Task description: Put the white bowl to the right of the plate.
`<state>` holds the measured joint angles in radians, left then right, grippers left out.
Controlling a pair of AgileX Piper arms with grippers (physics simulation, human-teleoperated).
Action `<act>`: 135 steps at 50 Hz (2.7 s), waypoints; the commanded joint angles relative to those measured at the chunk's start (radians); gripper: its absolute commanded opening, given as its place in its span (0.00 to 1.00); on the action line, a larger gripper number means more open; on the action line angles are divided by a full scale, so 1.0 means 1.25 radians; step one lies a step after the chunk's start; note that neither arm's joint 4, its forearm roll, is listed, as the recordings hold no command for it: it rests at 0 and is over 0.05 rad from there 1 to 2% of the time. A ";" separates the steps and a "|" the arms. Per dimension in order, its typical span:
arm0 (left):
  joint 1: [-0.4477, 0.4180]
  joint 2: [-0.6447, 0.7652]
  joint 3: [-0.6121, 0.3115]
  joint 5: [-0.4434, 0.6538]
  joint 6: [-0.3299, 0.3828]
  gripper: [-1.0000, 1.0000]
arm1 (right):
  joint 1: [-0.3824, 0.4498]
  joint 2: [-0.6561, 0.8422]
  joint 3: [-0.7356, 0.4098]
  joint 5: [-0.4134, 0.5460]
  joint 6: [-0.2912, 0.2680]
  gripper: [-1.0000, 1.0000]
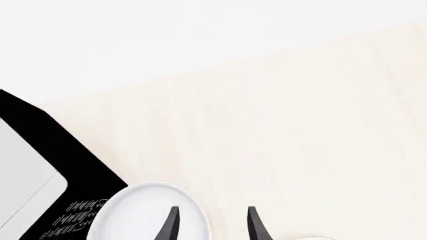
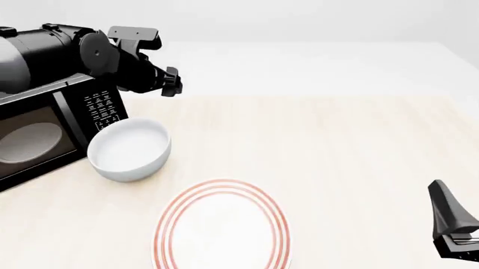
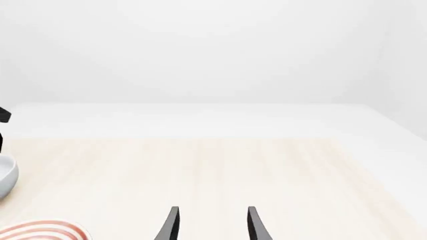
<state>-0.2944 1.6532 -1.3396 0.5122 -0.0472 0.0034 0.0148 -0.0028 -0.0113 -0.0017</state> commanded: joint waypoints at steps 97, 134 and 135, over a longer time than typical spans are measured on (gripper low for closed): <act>0.042 0.215 0.189 -0.243 -0.072 1.00 | 0.000 0.000 0.000 0.000 0.000 1.00; 0.018 0.215 0.092 -0.176 -0.020 0.00 | 0.000 0.000 0.000 0.000 0.000 1.00; 0.010 0.212 0.055 -0.149 -0.007 0.00 | 0.000 0.000 0.000 0.000 0.000 1.00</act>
<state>-0.2637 1.9254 -1.1409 0.2471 -0.0723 0.0035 0.0148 -0.0028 -0.0113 -0.0017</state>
